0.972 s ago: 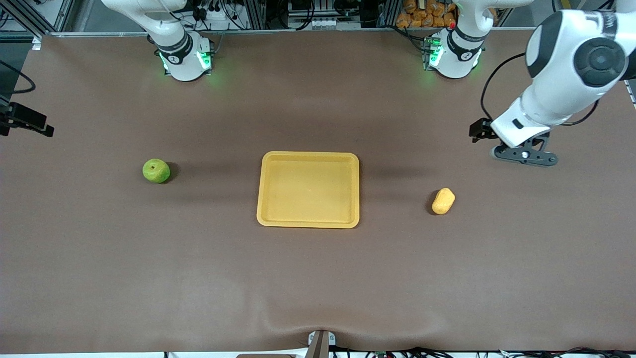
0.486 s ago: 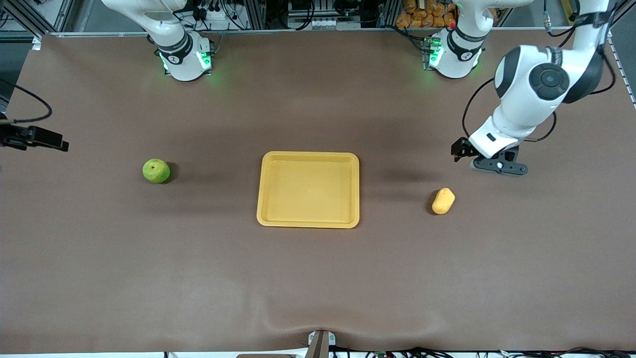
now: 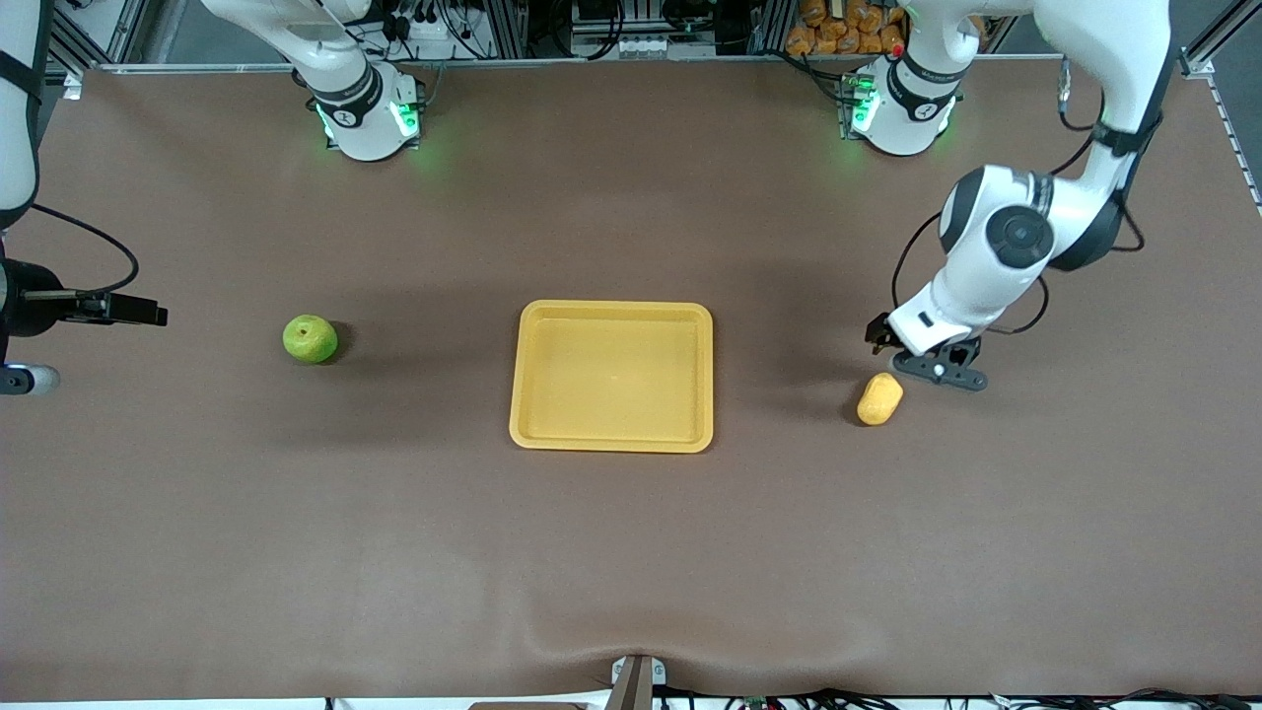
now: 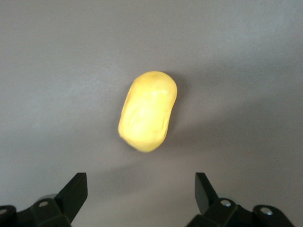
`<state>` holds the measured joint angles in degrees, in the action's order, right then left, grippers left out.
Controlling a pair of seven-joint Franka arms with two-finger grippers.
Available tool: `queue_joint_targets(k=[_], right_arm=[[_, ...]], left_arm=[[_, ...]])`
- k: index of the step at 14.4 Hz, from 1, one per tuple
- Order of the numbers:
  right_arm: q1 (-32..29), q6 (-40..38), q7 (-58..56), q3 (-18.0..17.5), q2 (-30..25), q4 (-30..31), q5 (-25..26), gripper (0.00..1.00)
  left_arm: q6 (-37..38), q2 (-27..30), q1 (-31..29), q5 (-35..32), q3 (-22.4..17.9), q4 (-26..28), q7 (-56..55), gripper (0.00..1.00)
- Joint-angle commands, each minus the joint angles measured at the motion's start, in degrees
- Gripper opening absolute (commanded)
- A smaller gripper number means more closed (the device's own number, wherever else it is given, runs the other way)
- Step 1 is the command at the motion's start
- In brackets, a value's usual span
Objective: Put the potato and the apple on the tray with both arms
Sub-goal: 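Grasp the potato with the left gripper while the right gripper reaches the apple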
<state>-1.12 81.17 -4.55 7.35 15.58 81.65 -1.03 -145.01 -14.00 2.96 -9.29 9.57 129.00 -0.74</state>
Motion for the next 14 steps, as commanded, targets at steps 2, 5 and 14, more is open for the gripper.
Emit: queue_joint_targets(k=[2, 5, 14], right_arm=[[-1.34, -0.66, 0.15, -0.84, 0.33, -0.26, 0.41, 1.00], [-1.43, 0.74, 0.33, -0.84, 2.43, 0.79, 0.41, 1.00], [-1.87, 5.39, 4.19, -0.84, 7.88, 2.63, 0.24, 1.00]], left_arm=[[0.17, -6.81, 0.38, -6.77, 0.27, -6.30, 1.88, 1.00], [0.17, -10.86, 0.90, -7.32, 0.36, -10.08, 1.44, 1.00], [0.08, -16.85, 1.96, -7.32, 0.18, -13.16, 0.74, 0.00]])
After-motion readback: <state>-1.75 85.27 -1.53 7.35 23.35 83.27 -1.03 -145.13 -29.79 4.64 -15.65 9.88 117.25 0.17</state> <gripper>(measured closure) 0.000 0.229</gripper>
